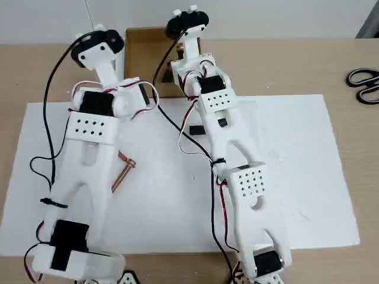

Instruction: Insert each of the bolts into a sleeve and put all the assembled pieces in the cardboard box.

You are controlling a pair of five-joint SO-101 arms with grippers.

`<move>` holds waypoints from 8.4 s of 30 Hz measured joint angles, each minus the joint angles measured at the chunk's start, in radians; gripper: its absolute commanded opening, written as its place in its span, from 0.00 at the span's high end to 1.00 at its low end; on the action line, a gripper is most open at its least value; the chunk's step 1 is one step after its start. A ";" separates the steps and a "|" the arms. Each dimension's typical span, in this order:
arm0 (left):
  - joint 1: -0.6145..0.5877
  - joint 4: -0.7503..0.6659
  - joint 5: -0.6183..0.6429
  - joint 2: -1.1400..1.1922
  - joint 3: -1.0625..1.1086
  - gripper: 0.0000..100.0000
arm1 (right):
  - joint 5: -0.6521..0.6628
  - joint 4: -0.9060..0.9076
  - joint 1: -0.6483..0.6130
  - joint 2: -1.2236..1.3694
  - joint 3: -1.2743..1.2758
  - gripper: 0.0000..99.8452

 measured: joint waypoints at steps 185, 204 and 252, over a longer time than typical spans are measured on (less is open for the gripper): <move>-0.083 0.405 0.003 -0.161 -0.031 0.99 | 1.175 0.713 -0.034 -0.328 0.525 0.99; -0.083 0.334 0.003 -0.368 -0.084 0.99 | 0.872 0.852 -0.040 -0.543 0.528 0.99; -0.173 0.267 -0.201 -0.641 0.568 0.99 | 0.000 0.977 0.120 -1.320 0.898 0.99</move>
